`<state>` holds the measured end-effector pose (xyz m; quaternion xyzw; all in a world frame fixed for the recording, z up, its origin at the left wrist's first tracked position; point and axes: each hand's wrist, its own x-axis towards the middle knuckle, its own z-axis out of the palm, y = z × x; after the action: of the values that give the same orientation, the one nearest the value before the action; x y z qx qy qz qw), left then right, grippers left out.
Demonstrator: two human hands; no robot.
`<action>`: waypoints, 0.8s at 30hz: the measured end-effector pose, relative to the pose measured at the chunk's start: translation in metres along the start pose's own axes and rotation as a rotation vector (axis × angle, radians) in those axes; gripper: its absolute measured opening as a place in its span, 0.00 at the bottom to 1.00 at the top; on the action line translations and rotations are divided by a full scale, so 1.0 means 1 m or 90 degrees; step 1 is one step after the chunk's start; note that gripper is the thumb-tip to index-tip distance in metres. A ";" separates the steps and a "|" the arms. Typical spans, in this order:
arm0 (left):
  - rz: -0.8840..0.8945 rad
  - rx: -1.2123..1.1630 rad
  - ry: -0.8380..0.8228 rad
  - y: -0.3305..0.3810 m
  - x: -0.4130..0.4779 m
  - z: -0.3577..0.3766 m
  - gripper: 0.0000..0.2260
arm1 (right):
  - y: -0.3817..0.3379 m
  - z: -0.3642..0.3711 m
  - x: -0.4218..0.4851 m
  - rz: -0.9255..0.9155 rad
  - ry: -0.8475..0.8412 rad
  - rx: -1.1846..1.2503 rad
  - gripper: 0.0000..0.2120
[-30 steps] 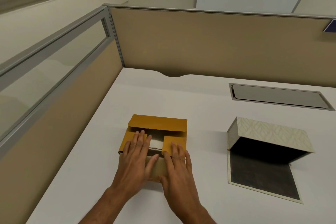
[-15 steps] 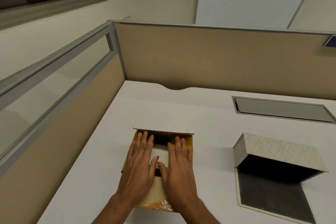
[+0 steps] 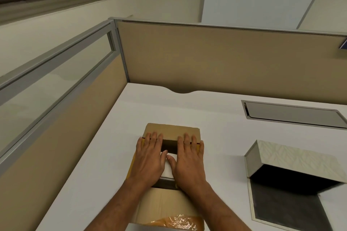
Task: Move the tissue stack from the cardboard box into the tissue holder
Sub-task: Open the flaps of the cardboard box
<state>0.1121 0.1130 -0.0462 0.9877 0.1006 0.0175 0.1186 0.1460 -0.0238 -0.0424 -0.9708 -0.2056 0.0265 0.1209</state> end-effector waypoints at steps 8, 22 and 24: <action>0.004 -0.094 0.040 0.002 -0.004 -0.030 0.26 | -0.008 -0.033 -0.004 0.027 0.012 0.096 0.30; -0.080 0.035 0.096 -0.052 -0.041 -0.062 0.26 | 0.072 -0.066 -0.067 0.145 0.073 0.140 0.15; -0.106 0.036 0.069 -0.054 -0.047 -0.052 0.24 | 0.070 -0.053 -0.076 0.178 0.049 0.200 0.19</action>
<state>0.0522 0.1663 -0.0088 0.9764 0.1890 0.0582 0.0865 0.1096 -0.1278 -0.0084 -0.9593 -0.0574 0.0374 0.2740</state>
